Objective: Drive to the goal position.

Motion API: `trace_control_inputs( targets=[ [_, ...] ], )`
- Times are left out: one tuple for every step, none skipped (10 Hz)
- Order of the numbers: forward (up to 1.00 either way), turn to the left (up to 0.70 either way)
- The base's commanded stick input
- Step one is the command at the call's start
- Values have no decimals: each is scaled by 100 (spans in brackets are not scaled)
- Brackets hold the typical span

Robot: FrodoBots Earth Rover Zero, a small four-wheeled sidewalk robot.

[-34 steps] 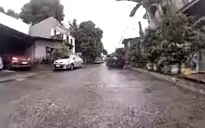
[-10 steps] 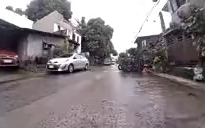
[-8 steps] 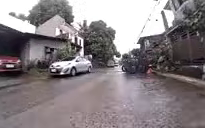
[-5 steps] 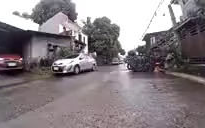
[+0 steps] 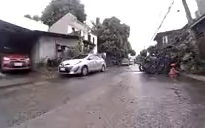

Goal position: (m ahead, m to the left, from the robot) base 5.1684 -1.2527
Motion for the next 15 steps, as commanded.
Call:
trace_control_inputs(
  targets=[
    [100,0],
    [100,-5],
    [100,-20],
    [100,-7],
    [100,-9],
    [100,-27],
    [100,-18],
    [100,-1],
    [100,-25],
    [100,-2],
    [100,0],
    [100,0],
    [100,0],
    [100,0],
    [100,0]
  ],
)
